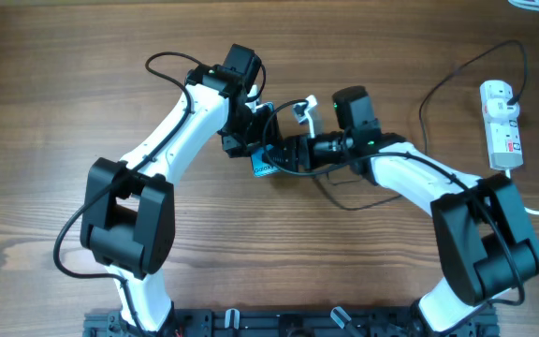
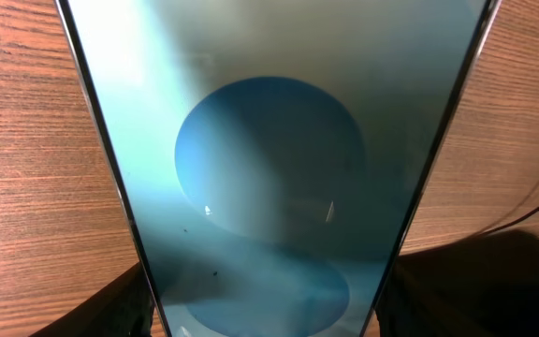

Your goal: Plug charger to phone and switch on socket

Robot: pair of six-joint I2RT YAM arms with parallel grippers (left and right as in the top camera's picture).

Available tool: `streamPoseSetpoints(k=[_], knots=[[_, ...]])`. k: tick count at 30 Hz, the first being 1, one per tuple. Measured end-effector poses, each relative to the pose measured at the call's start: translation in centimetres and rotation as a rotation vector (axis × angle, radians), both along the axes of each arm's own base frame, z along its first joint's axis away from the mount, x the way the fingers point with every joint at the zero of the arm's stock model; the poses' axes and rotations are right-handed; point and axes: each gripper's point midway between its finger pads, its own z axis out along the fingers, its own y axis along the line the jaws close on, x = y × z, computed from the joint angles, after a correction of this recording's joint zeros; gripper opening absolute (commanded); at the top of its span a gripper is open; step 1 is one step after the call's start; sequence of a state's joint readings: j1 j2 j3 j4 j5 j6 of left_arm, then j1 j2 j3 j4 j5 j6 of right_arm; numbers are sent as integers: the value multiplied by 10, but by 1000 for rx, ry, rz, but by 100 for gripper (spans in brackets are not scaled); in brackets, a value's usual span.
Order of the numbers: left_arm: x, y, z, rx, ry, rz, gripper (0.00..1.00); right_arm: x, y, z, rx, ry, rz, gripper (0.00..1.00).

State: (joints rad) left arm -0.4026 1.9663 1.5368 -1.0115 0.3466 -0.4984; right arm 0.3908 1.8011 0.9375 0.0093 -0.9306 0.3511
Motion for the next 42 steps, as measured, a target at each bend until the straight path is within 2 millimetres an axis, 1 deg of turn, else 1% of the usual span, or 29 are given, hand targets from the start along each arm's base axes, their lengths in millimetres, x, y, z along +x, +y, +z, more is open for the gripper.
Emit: streamPoseSetpoints(k=[1, 4, 8, 10, 11, 13, 14, 17, 19, 23, 25, 28, 31, 32, 34, 36, 38, 39, 40, 42], knots=[[0, 0, 0, 0, 0, 0, 62, -2, 3, -1, -2, 11, 1, 48], [1, 1, 0, -1, -2, 2, 62, -1, 4, -6, -24, 28, -24, 38], [1, 1, 0, -1, -3, 2, 62, 2, 3, -14, -62, 55, -65, 29], [1, 1, 0, -1, -4, 3, 62, 2, 4, -16, -77, 57, -79, 23], [1, 1, 0, 0, -3, 3, 63, 3, 4, -17, -85, 59, -89, 17], [2, 1, 0, -1, -4, 2, 63, 5, 3, -19, -95, 62, -105, 10], [2, 1, 0, -1, -5, 1, 63, 6, 2, -20, -99, 76, -118, 4], [2, -2, 3, -23, -9, -5, 66, 7, 1, -23, -111, 82, -132, 4], [2, -2, 3, -20, -9, -7, 71, 6, 3, -23, -111, 76, -127, 4], [4, 0, 3, -15, -14, 2, 97, 8, 5, -21, -103, 61, -126, 4], [6, 1, 2, -14, -20, 4, 99, 9, 6, -20, -100, 61, -129, 4], [7, 8, 3, -11, -13, 12, 99, 12, 6, -18, -89, 64, -142, 4], [8, 18, 13, -30, -21, 11, 99, 17, 4, -14, -71, 64, -160, 4], [10, 22, 21, -48, -40, 14, 99, 21, 3, -10, -50, 56, -164, 4], [18, 35, 46, -94, -99, 32, 98, 32, 2, 7, 25, 27, -168, 4], [24, 46, 73, -144, -162, 53, 96, 44, 0, 29, 123, -13, -160, 4], [31, 57, 103, -213, -242, 62, 93, 53, -3, 60, 241, -67, -140, 4], [35, 58, 117, -258, -286, 48, 91, 55, -4, 78, 305, -91, -122, 4], [36, 57, 126, -291, -311, 38, 89, 55, -4, 91, 346, -109, -105, 4], [41, 50, 146, -383, -378, -10, 87, 49, -1, 119, 434, -128, -55, 4]])
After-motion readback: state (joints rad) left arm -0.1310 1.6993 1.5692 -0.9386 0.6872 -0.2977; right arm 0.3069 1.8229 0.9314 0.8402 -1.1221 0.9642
